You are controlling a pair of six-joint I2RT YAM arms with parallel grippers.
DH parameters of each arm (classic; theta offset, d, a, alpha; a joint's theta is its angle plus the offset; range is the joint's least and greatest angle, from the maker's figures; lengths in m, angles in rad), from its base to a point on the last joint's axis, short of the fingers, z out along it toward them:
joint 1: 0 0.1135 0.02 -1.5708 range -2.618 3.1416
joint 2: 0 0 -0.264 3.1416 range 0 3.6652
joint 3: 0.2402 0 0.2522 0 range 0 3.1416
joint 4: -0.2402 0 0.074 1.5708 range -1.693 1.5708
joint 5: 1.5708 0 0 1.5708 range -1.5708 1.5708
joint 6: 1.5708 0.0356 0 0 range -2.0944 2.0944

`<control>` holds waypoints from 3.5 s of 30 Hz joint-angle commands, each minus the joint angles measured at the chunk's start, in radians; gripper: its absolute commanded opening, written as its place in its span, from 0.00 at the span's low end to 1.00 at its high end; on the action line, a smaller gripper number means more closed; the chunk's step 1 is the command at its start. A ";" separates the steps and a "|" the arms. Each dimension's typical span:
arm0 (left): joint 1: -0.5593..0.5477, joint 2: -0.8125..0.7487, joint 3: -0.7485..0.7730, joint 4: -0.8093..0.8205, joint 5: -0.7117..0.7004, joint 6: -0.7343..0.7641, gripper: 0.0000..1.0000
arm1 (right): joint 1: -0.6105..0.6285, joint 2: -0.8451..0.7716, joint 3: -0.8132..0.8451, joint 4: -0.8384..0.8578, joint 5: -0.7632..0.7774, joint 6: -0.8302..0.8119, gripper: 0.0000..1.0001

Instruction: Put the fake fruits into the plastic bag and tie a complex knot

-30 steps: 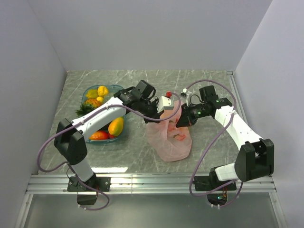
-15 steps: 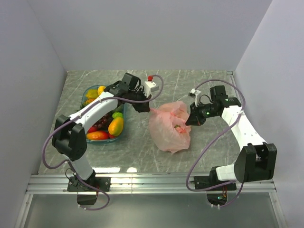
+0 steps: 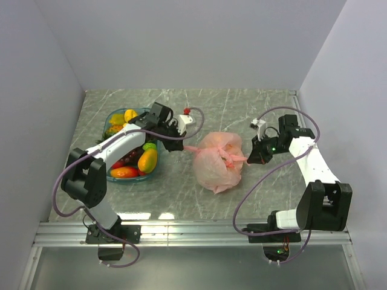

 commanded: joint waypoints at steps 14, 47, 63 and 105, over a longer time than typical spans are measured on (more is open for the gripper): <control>-0.063 -0.052 -0.037 -0.043 0.061 0.189 0.43 | 0.171 -0.109 -0.053 0.014 0.223 -0.033 0.54; 0.116 0.054 0.128 -0.012 -0.073 0.028 0.00 | 0.140 -0.084 -0.078 0.175 0.513 -0.059 0.00; 0.402 0.025 0.225 0.052 -0.047 0.013 0.00 | -0.092 -0.092 -0.022 0.230 0.523 -0.099 0.00; 0.175 -0.090 0.234 -0.061 0.015 -0.203 0.99 | 0.078 -0.219 0.103 0.186 0.290 0.284 0.83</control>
